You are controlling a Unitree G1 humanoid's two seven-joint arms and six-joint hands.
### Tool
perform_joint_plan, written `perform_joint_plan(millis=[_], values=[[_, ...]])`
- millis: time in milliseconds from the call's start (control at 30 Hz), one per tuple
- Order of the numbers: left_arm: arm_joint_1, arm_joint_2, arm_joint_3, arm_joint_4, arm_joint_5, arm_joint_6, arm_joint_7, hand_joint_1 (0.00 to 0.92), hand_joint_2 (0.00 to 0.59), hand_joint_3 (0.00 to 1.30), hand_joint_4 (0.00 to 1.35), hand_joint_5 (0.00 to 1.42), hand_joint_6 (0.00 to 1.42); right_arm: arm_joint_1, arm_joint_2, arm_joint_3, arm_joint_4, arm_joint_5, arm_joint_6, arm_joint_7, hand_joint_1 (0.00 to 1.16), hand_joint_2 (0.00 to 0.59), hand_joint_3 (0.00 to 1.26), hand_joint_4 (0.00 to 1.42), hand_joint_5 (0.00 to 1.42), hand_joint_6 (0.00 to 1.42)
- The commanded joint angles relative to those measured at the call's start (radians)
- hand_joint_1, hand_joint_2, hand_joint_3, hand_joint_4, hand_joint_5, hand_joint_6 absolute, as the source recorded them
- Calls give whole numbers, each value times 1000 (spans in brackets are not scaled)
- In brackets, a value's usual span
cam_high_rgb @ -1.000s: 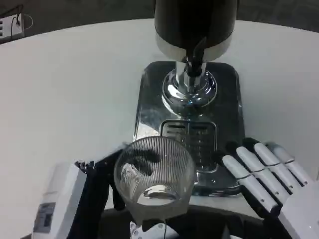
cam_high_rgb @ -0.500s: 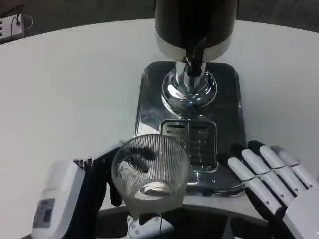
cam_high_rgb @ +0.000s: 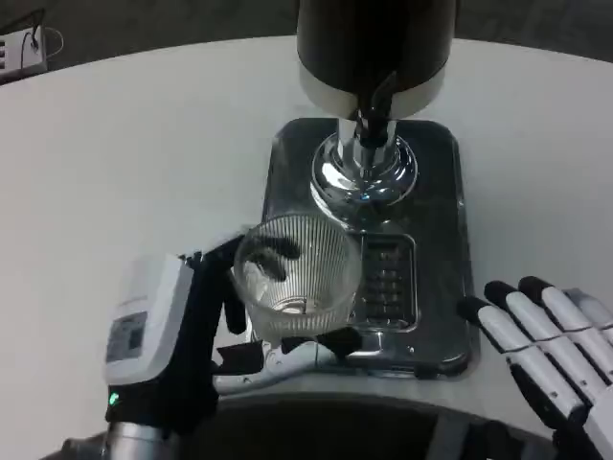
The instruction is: Grasp the cup under the faucet to collect the drink, then remove the cup.
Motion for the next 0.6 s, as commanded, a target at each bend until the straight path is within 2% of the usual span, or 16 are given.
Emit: perform_joint_plan(millis=[33, 600], values=[[-93, 6, -19, 100, 16, 9, 58, 823, 0, 1054, 1098, 1137, 1384, 16, 7, -13, -15, 19, -8, -2, 186, 580, 105, 64, 51, 95], [-396, 8, -128, 506, 57, 28, 236, 823, 0, 1054, 1098, 1137, 1384, 33, 7, -45, 1, 42, -16, -6, 191, 580, 105, 64, 51, 95]])
